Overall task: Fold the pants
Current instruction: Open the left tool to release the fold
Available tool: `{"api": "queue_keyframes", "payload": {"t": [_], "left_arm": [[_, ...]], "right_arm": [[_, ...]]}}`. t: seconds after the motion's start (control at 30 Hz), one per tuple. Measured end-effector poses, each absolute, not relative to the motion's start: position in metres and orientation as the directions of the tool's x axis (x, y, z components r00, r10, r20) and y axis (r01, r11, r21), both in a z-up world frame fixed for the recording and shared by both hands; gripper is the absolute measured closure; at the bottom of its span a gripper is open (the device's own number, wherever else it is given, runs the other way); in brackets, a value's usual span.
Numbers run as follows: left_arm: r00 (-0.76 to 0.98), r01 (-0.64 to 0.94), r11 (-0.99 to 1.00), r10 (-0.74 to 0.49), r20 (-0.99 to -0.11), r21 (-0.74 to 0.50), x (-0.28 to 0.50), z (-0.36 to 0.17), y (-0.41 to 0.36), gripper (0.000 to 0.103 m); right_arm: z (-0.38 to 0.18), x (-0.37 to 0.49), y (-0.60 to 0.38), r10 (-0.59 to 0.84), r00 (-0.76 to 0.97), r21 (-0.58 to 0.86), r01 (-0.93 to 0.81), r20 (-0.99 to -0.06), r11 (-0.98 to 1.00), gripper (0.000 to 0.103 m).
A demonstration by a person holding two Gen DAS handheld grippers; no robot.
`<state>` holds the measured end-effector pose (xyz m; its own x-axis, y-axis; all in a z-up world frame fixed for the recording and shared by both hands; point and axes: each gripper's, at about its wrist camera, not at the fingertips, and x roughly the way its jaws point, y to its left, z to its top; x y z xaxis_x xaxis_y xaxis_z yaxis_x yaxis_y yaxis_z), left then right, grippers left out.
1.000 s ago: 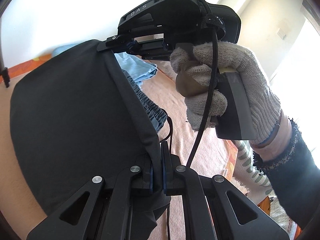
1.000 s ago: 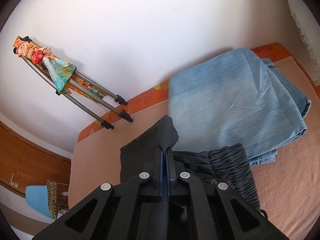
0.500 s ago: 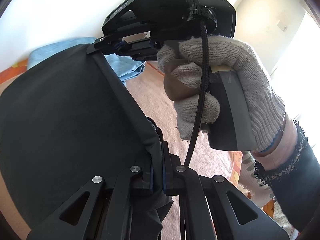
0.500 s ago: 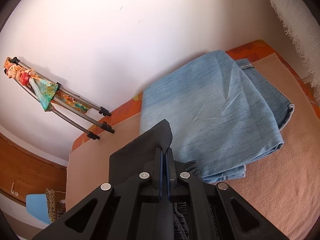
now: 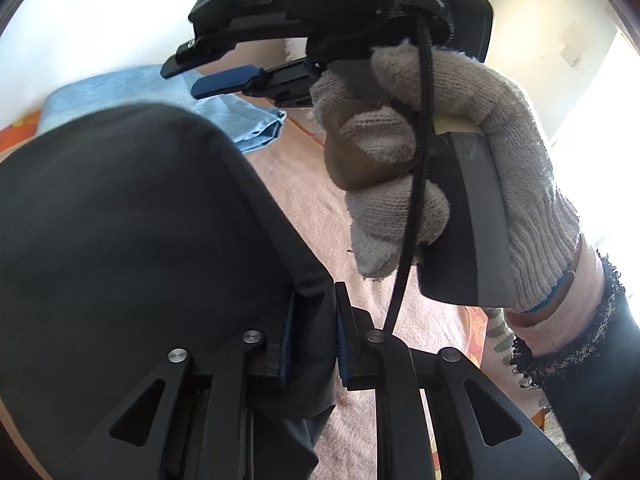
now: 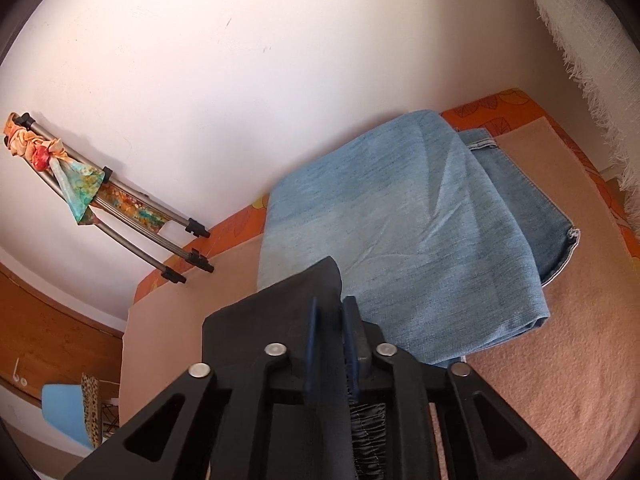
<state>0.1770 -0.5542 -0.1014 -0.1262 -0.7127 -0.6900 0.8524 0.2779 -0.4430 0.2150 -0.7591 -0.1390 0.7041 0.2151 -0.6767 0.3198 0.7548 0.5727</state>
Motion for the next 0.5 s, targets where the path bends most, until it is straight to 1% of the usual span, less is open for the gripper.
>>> {"api": "queue_keyframes", "payload": {"t": [0.07,0.17,0.3,0.43,0.5], "left_arm": [[-0.141,0.852,0.27,-0.707,-0.693,-0.449,0.174,-0.1,-0.554,0.077],[-0.144,0.865,0.254,-0.701,-0.698,-0.434,0.167,-0.094,-0.547,0.076],[-0.131,0.891,0.225,-0.702,-0.7,-0.393,0.153,-0.078,-0.524,0.076],[-0.059,0.913,0.248,-0.706,-0.706,-0.325,0.16,-0.054,-0.483,0.076],[-0.012,0.915,0.278,-0.705,-0.709,-0.293,0.168,-0.043,-0.463,0.076]], "right_arm": [[-0.13,0.206,-0.762,0.194,0.714,0.558,0.318,-0.673,0.766,0.07],[-0.118,0.191,-0.767,0.153,0.724,0.53,0.327,-0.673,0.782,0.064],[-0.099,0.162,-0.766,0.117,0.748,0.506,0.315,-0.653,0.803,0.061],[-0.086,0.137,-0.749,0.088,0.751,0.442,0.285,-0.654,0.851,0.06],[-0.085,0.126,-0.744,0.092,0.755,0.441,0.275,-0.65,0.854,0.058]]}}
